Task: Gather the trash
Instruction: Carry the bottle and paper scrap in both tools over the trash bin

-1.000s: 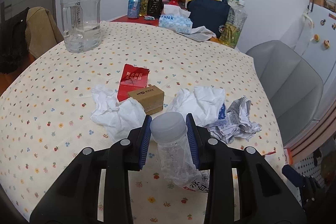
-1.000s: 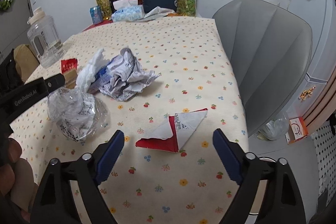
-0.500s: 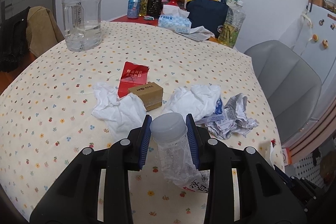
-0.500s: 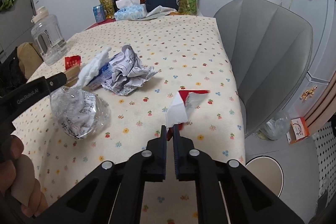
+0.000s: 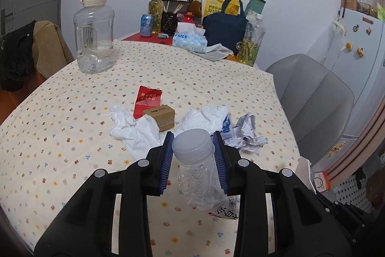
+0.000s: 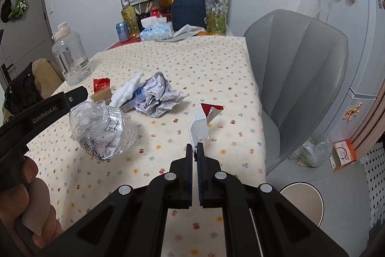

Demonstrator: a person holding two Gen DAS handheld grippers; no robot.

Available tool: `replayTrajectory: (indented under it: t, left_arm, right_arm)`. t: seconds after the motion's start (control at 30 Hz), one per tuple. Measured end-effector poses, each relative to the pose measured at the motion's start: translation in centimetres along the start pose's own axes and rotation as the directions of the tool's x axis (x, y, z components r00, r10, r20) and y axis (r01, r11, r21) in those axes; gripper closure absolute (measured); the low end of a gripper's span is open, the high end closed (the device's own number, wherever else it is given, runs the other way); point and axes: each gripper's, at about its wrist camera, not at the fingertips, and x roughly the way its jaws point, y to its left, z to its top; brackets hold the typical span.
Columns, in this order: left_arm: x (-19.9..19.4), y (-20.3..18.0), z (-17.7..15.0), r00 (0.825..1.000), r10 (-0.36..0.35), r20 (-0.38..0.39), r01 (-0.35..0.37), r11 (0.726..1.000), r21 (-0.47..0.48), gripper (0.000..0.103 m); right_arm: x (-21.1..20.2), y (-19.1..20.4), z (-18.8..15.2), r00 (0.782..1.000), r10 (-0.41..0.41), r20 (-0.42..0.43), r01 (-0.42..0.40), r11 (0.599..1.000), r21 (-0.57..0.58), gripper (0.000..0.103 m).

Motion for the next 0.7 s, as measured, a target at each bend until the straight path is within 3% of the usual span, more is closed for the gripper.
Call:
replayTrajectory:
  t: [0.7]
  left_arm:
    - [-2.4, -7.4, -1.8, 0.996, -0.091, 0.005, 0.089, 0.986, 0.142, 0.070]
  right_arm:
    - [-5.8, -6.6, -0.6, 0.993, -0.083, 0.088, 0.071, 0.989, 0.132, 0.098]
